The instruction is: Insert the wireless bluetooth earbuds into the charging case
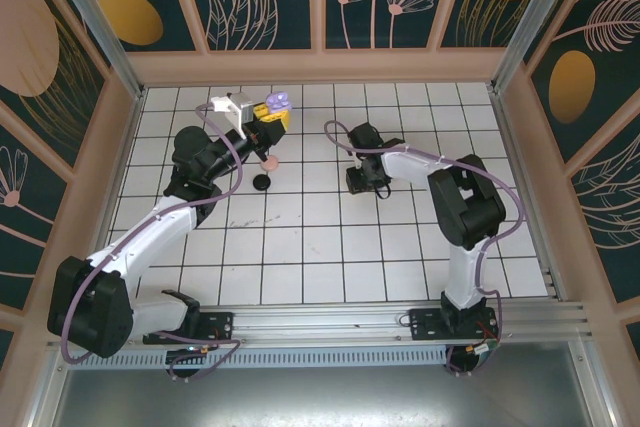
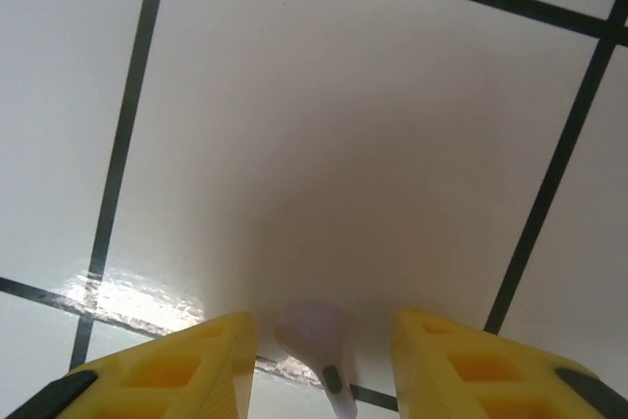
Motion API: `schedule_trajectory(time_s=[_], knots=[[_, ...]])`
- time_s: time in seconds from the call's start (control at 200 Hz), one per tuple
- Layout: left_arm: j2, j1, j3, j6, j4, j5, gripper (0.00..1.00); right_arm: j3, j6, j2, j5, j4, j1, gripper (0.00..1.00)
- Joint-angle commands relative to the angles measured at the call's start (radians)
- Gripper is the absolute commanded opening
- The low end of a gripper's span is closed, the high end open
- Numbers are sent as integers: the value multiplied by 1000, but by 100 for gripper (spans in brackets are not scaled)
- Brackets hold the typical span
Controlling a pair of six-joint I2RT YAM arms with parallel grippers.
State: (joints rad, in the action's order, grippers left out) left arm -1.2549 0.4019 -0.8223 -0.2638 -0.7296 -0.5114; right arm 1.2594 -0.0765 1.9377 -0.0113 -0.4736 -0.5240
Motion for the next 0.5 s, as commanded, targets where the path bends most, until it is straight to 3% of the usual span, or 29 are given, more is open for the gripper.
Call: schedule_trajectory(time_s=[0.0,0.495], knots=[[-5,4,4,6,-49,-5,0,35,17,21,-29,-31,-10,41],[-24,3,2,-8,-63,-21,0,50,20,51,-29,-37,-16,34]])
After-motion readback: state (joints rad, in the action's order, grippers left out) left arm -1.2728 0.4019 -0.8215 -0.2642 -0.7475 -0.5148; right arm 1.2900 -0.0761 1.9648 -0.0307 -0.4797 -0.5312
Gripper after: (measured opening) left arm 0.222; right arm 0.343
